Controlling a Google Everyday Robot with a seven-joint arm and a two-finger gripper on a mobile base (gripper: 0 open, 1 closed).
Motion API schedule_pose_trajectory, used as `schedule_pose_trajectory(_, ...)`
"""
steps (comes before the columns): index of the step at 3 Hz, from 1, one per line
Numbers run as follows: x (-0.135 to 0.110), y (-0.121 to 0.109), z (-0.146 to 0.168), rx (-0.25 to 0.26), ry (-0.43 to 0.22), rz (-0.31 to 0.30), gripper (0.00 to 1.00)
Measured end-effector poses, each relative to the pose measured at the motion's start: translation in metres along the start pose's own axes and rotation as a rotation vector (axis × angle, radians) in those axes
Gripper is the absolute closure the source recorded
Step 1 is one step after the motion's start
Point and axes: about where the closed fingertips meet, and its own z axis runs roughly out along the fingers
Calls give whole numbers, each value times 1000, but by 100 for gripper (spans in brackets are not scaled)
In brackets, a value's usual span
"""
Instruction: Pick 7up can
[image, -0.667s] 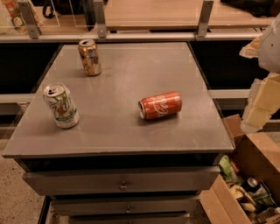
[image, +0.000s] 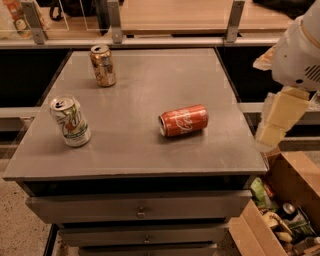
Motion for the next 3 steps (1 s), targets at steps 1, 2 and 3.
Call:
schedule_pose_trajectory(1, -45, 4, 34, -65, -61, -49, 0)
schedule_pose_trajectory(2, -96, 11, 70, -133, -119, -105, 0)
schedule_pose_trajectory(3, -139, 15, 95, -173, -161, -147, 0)
